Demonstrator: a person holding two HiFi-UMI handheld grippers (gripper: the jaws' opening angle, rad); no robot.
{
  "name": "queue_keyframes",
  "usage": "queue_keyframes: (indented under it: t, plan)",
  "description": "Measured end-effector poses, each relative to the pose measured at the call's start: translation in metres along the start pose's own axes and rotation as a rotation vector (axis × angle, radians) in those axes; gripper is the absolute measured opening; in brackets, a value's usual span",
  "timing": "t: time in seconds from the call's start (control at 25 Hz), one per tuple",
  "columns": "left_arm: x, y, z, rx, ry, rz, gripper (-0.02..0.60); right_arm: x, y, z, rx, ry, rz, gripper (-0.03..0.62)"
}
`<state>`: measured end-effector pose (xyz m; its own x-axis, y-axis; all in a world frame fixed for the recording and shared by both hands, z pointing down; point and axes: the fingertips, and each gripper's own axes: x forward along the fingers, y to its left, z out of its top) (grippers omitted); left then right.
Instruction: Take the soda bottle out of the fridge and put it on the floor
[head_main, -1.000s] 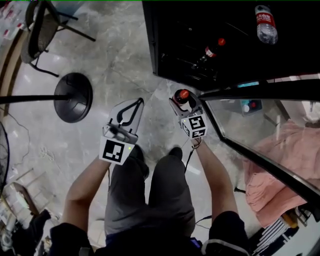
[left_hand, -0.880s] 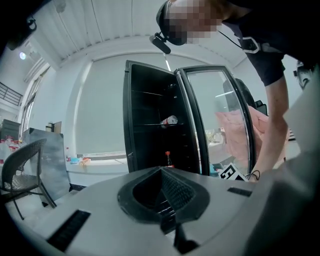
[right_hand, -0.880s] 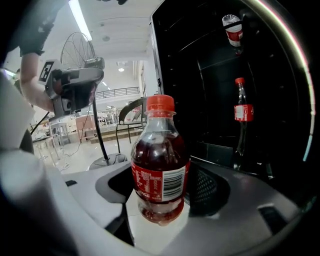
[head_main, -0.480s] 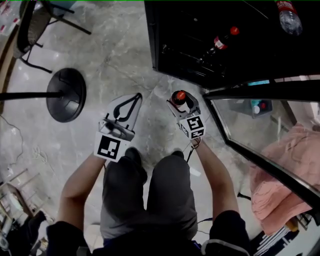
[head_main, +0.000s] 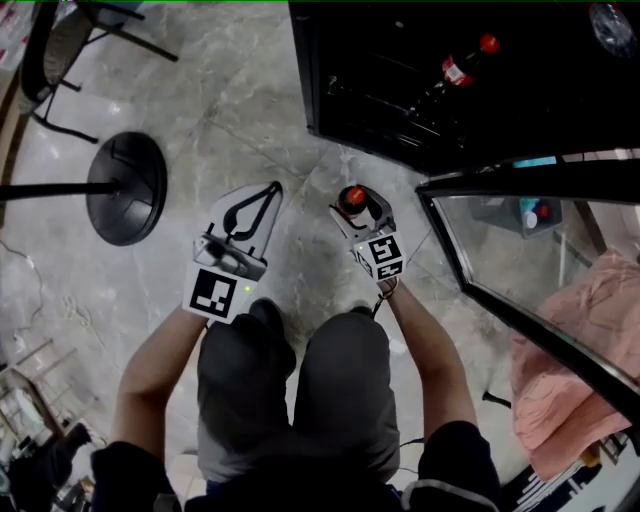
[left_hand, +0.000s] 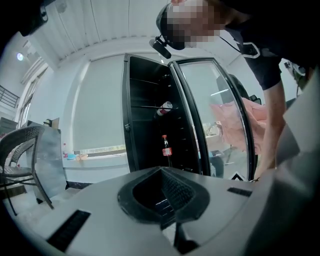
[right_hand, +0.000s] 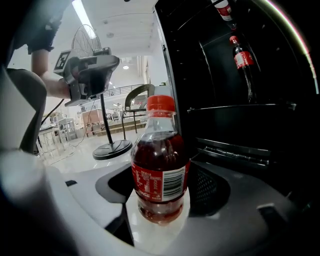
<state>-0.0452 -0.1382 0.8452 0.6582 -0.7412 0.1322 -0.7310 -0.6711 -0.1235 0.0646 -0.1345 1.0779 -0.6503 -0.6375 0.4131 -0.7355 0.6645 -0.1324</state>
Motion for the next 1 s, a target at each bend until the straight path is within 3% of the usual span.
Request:
queue_keyframes:
  t: [1.0]
  plan:
    - [0.002, -0.004, -0.058, 0.025, -0.003, 0.014, 0.021, 0.041, 0.005, -0.074, -0.025, -0.018, 0.004, 0.316]
